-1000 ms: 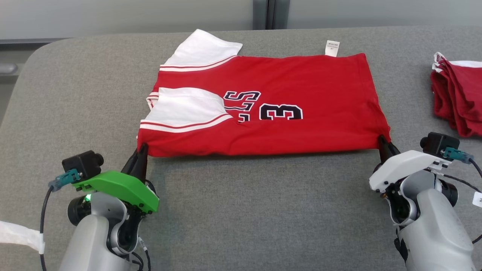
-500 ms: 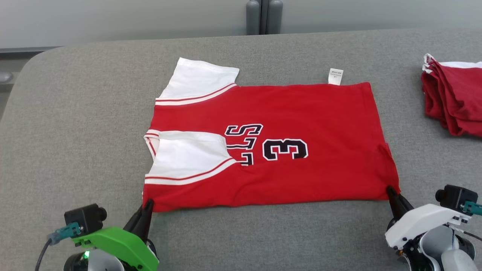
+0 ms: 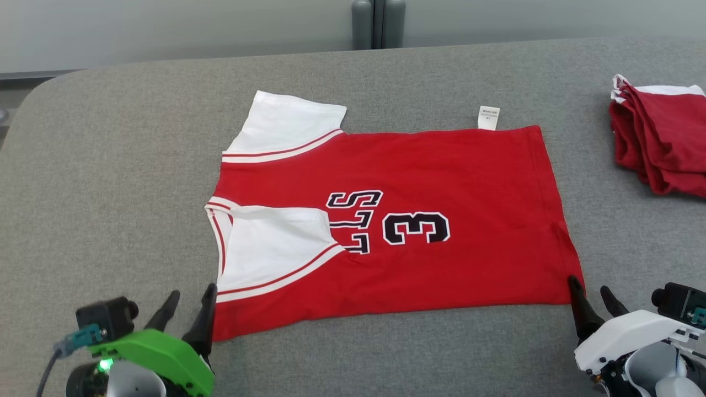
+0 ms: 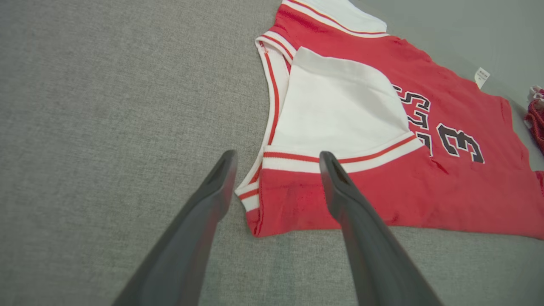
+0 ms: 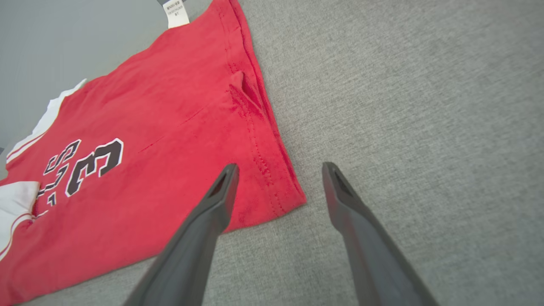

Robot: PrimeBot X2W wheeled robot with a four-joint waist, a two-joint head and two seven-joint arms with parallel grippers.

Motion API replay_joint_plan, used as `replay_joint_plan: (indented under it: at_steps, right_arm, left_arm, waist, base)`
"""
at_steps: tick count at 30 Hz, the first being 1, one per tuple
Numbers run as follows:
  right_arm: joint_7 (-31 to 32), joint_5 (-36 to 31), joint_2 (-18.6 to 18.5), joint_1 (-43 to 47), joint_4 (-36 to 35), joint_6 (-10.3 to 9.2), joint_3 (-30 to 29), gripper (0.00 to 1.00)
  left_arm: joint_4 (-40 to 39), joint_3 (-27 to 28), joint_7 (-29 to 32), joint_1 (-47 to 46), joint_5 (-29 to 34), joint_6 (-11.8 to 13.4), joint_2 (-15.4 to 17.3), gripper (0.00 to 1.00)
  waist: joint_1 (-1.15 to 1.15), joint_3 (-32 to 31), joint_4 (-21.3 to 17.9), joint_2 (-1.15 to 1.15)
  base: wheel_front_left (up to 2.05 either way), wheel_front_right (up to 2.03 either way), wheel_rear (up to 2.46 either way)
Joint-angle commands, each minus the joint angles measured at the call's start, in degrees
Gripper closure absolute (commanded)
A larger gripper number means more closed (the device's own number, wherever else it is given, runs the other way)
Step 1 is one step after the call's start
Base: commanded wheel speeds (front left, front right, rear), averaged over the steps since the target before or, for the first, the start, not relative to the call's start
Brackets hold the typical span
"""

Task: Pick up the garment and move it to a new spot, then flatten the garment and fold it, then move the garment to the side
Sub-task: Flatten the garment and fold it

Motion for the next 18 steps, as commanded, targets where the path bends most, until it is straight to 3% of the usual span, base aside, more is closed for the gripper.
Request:
replay_joint_plan:
  at_steps: [1,9,18]
  right_arm:
    - [-0.2,-0.8,-0.2,0.1,-1.0,-0.01,-0.2,0.0]
    - [2.7,-4.3,-0.2,-5.4,-7.7,-0.01,1.6,0.0]
    - [3.7,-5.9,-0.1,-17.7,-9.0,-0.01,8.7,0.0]
  left_arm:
    - [-0.8,0.1,0.3,-2.9,0.9,-0.6,1.2,0.0]
    - [-2.6,-3.3,8.3,-21.6,5.2,-4.5,7.9,0.0]
    - [11.0,-5.7,17.3,-47.1,5.7,-7.0,11.1,0.0]
  waist:
    - [0.0,0.0,0.0,0.0]
    - [0.0,3.3,-1.2,0.0]
    - [0.0,12.6,-6.7,0.0]
  base:
    - [0.0,0.0,0.0]
    - [0.0,0.0,0.0]
    - [0.0,0.0,0.0]
